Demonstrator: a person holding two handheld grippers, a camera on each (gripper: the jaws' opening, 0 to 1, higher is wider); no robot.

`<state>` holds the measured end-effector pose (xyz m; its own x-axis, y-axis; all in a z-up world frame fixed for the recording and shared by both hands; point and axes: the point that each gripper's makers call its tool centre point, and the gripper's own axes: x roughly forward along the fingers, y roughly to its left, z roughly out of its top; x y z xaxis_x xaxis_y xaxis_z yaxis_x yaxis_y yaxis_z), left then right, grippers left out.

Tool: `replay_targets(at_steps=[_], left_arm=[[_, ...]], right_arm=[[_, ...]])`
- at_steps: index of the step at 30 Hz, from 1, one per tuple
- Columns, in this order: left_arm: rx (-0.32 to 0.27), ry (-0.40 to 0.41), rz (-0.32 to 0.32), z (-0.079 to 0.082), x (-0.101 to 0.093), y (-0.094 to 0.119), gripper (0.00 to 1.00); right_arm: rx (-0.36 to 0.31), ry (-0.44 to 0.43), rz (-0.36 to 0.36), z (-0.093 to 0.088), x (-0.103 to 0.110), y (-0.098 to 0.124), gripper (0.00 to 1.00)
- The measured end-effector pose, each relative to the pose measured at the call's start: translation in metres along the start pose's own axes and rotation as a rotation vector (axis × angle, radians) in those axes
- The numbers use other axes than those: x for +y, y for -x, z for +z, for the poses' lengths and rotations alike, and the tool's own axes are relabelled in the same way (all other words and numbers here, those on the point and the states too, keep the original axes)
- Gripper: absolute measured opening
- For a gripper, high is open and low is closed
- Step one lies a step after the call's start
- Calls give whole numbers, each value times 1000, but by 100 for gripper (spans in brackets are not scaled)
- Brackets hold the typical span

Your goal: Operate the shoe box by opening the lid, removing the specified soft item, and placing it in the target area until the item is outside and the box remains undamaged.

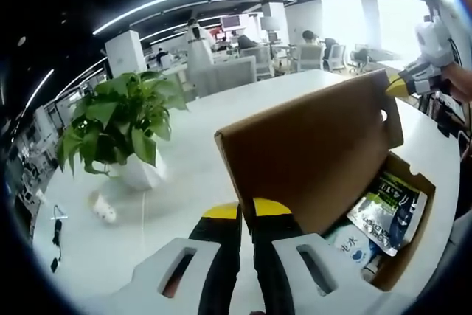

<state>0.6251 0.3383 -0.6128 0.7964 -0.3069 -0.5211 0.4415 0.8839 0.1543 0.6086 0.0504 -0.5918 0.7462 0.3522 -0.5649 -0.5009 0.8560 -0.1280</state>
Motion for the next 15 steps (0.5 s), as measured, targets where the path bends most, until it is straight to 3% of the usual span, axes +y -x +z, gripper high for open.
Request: replay_targets(at_steps=[15], left_arm=[[36, 58, 12, -4, 6, -19, 2]], right_arm=[[42, -25, -3, -1, -7, -21, 0]])
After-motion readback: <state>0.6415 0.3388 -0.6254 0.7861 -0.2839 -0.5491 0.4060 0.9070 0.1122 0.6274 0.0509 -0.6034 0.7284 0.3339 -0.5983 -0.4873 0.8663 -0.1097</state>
